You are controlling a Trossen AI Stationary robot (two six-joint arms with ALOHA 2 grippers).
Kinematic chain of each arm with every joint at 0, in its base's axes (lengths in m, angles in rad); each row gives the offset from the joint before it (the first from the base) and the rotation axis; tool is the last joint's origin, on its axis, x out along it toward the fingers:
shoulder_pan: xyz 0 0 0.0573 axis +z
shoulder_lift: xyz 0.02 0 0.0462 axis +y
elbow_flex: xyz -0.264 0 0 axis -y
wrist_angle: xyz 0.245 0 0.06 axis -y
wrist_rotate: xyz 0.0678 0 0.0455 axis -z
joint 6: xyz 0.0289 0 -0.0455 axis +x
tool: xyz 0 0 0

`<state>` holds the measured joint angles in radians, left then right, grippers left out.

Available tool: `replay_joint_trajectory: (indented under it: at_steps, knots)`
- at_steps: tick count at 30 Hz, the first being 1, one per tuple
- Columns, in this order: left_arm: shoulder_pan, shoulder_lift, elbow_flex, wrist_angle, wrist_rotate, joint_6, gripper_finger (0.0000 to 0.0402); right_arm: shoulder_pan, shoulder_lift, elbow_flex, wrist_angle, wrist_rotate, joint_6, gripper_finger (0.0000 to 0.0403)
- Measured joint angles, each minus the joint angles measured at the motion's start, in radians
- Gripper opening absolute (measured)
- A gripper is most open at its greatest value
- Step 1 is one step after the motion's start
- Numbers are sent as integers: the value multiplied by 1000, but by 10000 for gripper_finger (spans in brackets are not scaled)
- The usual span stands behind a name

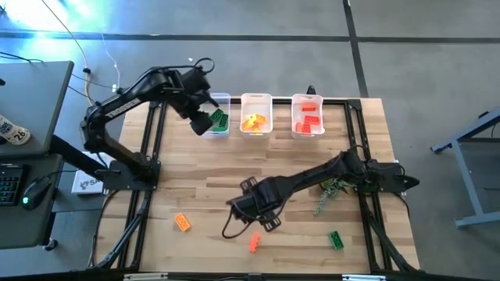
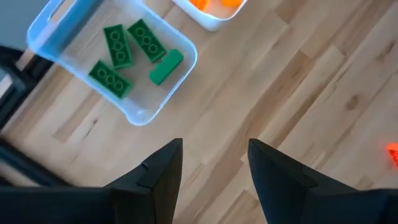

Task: Sort & place blocks by color
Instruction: Put the orange game piece into the right white bin

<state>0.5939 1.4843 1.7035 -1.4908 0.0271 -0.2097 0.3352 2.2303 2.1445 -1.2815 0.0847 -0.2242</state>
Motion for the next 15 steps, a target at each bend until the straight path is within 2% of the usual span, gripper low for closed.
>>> replay_joint_trajectory:
  at_steps: [7,15]
  knots:
    - [-47,-85,0,-67,-13,-145,168,25,2,0,74,-45,-112,288]
    - [-106,-167,-8,-80,-14,-280,168,79,49,0,142,-63,-126,288]
